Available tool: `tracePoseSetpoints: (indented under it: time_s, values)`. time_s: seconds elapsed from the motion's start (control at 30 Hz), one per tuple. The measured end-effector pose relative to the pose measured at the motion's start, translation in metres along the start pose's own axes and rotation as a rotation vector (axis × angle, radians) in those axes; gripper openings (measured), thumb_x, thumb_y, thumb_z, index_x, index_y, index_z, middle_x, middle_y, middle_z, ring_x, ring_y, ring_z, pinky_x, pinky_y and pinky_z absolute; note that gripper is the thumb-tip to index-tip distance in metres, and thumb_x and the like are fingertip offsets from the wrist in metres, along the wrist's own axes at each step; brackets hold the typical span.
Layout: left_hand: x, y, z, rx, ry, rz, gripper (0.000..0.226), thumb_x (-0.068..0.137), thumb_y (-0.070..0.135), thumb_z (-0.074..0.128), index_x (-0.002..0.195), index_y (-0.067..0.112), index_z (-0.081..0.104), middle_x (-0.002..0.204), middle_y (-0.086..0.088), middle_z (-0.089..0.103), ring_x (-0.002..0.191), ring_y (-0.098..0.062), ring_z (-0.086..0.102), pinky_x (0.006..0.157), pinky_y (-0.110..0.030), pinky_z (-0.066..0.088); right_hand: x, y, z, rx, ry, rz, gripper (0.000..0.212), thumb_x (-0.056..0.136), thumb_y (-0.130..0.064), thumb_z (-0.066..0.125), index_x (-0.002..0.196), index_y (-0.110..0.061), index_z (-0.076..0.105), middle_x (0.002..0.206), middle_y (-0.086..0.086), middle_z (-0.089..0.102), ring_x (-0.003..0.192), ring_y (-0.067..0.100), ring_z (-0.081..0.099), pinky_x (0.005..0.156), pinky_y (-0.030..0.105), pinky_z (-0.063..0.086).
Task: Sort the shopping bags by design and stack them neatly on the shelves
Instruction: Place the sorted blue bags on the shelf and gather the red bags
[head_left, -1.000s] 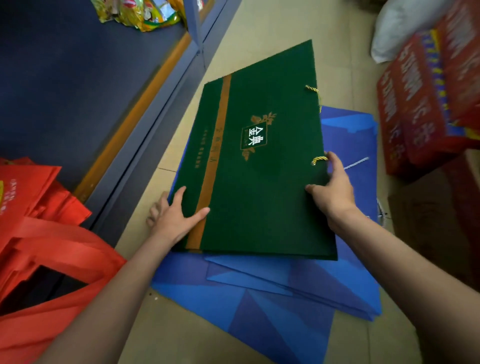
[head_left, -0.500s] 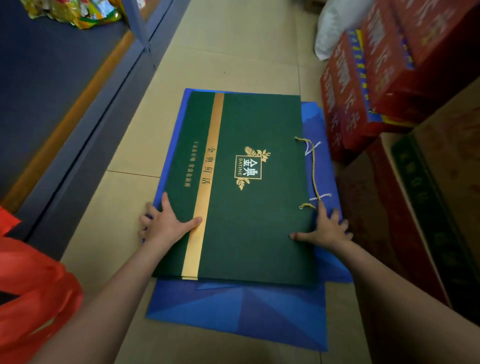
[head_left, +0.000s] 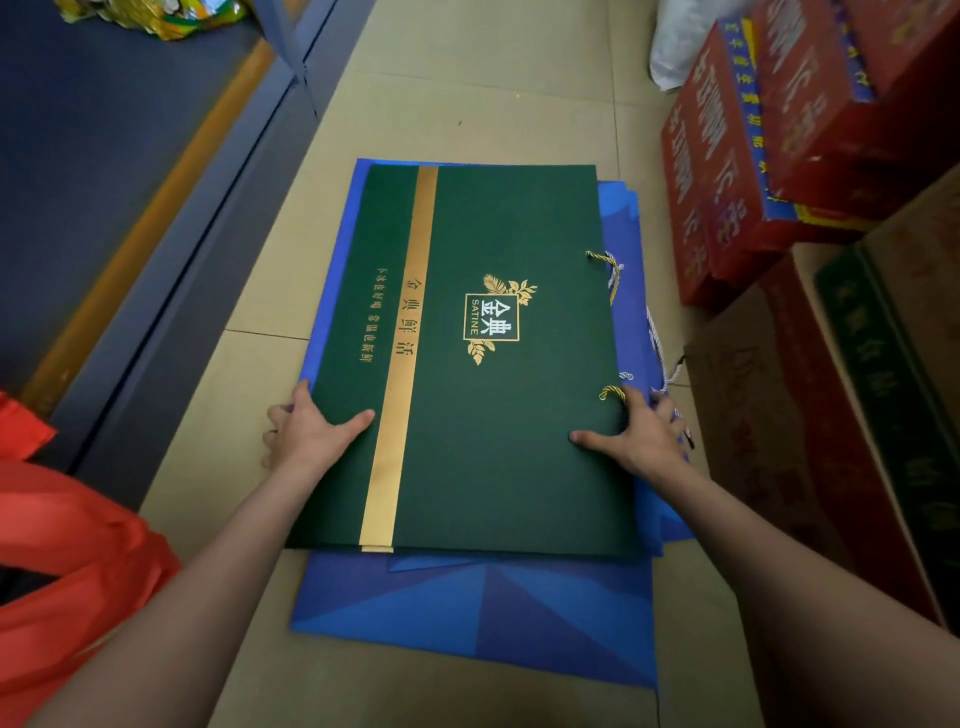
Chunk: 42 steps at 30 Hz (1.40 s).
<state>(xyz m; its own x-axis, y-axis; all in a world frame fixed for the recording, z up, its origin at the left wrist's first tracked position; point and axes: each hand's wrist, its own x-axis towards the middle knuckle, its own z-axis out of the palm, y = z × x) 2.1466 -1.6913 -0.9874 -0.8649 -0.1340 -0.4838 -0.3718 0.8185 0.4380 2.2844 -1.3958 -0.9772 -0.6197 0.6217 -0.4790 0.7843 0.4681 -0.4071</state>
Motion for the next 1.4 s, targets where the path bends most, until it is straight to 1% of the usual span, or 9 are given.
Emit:
tracePoseSetpoints:
  time_s: [0.17, 0.27, 0.4, 0.53, 0.77, 0.9, 1.03, 1.23, 1.4]
  values:
    - [-0.003, -0.016, -0.011, 0.090, 0.071, -0.033, 0.063, 0.088, 0.043, 0.060, 0.137, 0.009, 0.039, 0.138, -0.019, 0.032, 0.125, -0.041, 0.031, 0.100, -0.045, 0.033, 0.001, -0.016, 0.003, -0.104, 0.025, -0.040, 0.067, 0.078, -0.046, 0.071, 0.136, -0.024, 0.044, 0.149, 0.011, 0.021, 0.135, 0.035, 0.020, 0.111, 0.043, 0.020]
    - [-0.015, -0.017, -0.008, 0.150, 0.131, 0.007, 0.054, 0.091, 0.035, 0.057, 0.128, -0.002, 0.044, 0.138, -0.019, 0.032, 0.125, -0.038, 0.031, 0.098, -0.044, 0.034, -0.006, -0.031, 0.015, -0.181, 0.065, -0.037, 0.071, 0.081, -0.043, 0.068, 0.137, -0.012, 0.037, 0.147, 0.014, 0.020, 0.135, 0.035, 0.018, 0.108, 0.044, 0.023]
    - [-0.016, -0.026, -0.006, -0.139, 0.057, -0.051, 0.047, 0.095, 0.021, 0.051, 0.136, 0.002, 0.037, 0.131, -0.019, 0.047, 0.115, -0.038, 0.049, 0.093, -0.042, 0.042, -0.014, -0.042, 0.020, 0.143, -0.052, 0.017, 0.087, 0.081, -0.031, 0.072, 0.146, -0.013, 0.017, 0.142, 0.016, 0.025, 0.128, 0.037, 0.033, 0.104, 0.040, 0.032]
    - [-0.008, -0.035, -0.028, -0.396, 0.148, -0.127, 0.034, 0.093, 0.001, 0.042, 0.126, 0.004, 0.051, 0.123, -0.017, 0.059, 0.109, -0.034, 0.055, 0.087, -0.034, 0.043, -0.019, -0.048, 0.029, 0.388, -0.090, 0.026, 0.077, 0.080, -0.010, 0.070, 0.143, -0.020, 0.027, 0.134, 0.013, 0.040, 0.116, 0.034, 0.049, 0.101, 0.042, 0.042]
    - [-0.009, -0.026, -0.097, -0.095, 0.397, 0.017, 0.035, 0.094, 0.005, 0.044, 0.125, 0.005, 0.059, 0.125, -0.024, 0.058, 0.118, -0.040, 0.050, 0.099, -0.040, 0.038, -0.027, -0.084, 0.058, 0.720, -0.176, 0.014, 0.062, 0.078, 0.001, 0.066, 0.129, -0.021, 0.037, 0.120, 0.010, 0.058, 0.100, 0.029, 0.061, 0.086, 0.045, 0.053]
    - [-0.019, -0.015, -0.134, 0.073, 0.573, 0.124, 0.038, 0.093, 0.004, 0.042, 0.127, 0.007, 0.057, 0.119, -0.031, 0.058, 0.114, -0.046, 0.051, 0.095, -0.045, 0.040, -0.032, -0.103, 0.071, 0.870, -0.314, -0.014, 0.064, 0.081, 0.007, 0.062, 0.133, -0.020, 0.037, 0.116, 0.007, 0.060, 0.092, 0.026, 0.061, 0.067, 0.031, 0.053]
    - [-0.030, -0.006, -0.153, 0.101, 0.644, 0.159, 0.040, 0.093, 0.006, 0.042, 0.130, 0.011, 0.056, 0.120, -0.029, 0.058, 0.113, -0.044, 0.051, 0.094, -0.045, 0.040, -0.037, -0.114, 0.073, 0.918, -0.242, -0.075, 0.059, 0.082, 0.007, 0.061, 0.133, -0.017, 0.040, 0.122, 0.009, 0.060, 0.094, 0.027, 0.061, 0.077, 0.035, 0.052]
    - [-0.032, -0.017, -0.110, -0.080, 0.490, 0.170, 0.042, 0.091, 0.018, 0.052, 0.131, 0.004, 0.051, 0.125, -0.025, 0.056, 0.117, -0.040, 0.050, 0.094, -0.042, 0.039, -0.031, -0.110, 0.022, 0.679, 0.038, -0.237, 0.068, 0.084, 0.000, 0.062, 0.142, -0.020, 0.032, 0.122, -0.003, 0.050, 0.107, 0.017, 0.052, 0.097, 0.032, 0.043]
    - [-0.038, -0.007, -0.036, -0.174, 0.260, 0.124, 0.056, 0.090, 0.028, 0.056, 0.136, 0.000, 0.043, 0.133, -0.022, 0.050, 0.124, -0.036, 0.043, 0.102, -0.042, 0.036, -0.017, -0.076, -0.020, 0.472, 0.203, -0.224, 0.069, 0.082, 0.002, 0.063, 0.143, -0.012, 0.033, 0.138, 0.008, 0.047, 0.126, 0.022, 0.046, 0.108, 0.032, 0.033]
